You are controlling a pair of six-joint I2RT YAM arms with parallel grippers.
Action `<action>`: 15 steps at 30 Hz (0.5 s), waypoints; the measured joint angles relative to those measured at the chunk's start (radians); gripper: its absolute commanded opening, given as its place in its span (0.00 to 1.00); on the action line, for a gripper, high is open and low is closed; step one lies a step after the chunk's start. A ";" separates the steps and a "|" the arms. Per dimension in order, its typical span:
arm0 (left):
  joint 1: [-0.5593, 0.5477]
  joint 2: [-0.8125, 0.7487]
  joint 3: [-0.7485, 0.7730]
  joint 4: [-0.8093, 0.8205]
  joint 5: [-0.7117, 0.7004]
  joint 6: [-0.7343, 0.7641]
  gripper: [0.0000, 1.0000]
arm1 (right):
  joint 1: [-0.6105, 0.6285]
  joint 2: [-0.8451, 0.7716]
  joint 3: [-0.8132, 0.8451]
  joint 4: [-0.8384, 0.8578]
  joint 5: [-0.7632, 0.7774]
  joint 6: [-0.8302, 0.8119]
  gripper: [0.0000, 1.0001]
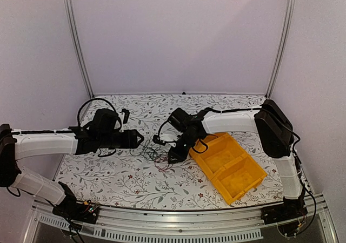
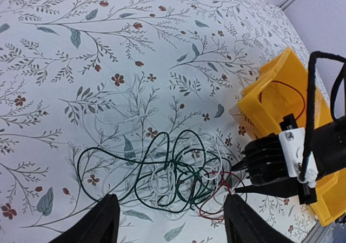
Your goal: Untangle the cables
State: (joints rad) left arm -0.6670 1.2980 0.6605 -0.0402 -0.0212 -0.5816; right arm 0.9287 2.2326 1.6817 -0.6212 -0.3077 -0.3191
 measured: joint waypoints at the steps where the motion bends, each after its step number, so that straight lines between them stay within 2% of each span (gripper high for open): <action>1: 0.000 0.002 0.000 0.000 0.000 0.000 0.67 | 0.000 0.000 0.000 -0.002 0.003 0.004 0.37; 2: 0.000 0.007 0.000 0.002 0.000 0.000 0.67 | 0.000 0.000 0.000 -0.003 0.006 0.008 0.42; 4: 0.000 0.024 0.000 0.003 0.001 0.000 0.68 | 0.000 0.000 0.000 -0.005 0.015 0.015 0.44; 6: -0.001 0.039 0.000 0.007 0.002 0.000 0.68 | 0.000 0.000 0.000 -0.008 0.023 0.024 0.40; 10: -0.002 0.046 0.000 0.027 0.002 0.000 0.67 | 0.000 0.000 0.000 -0.009 0.032 0.037 0.23; 15: -0.005 0.046 0.000 0.044 0.001 0.000 0.67 | 0.000 0.000 0.000 -0.011 0.034 0.047 0.22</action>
State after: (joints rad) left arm -0.6724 1.3441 0.6609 0.0036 -0.0200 -0.5816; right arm 0.9287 2.2326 1.6814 -0.6323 -0.2733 -0.2718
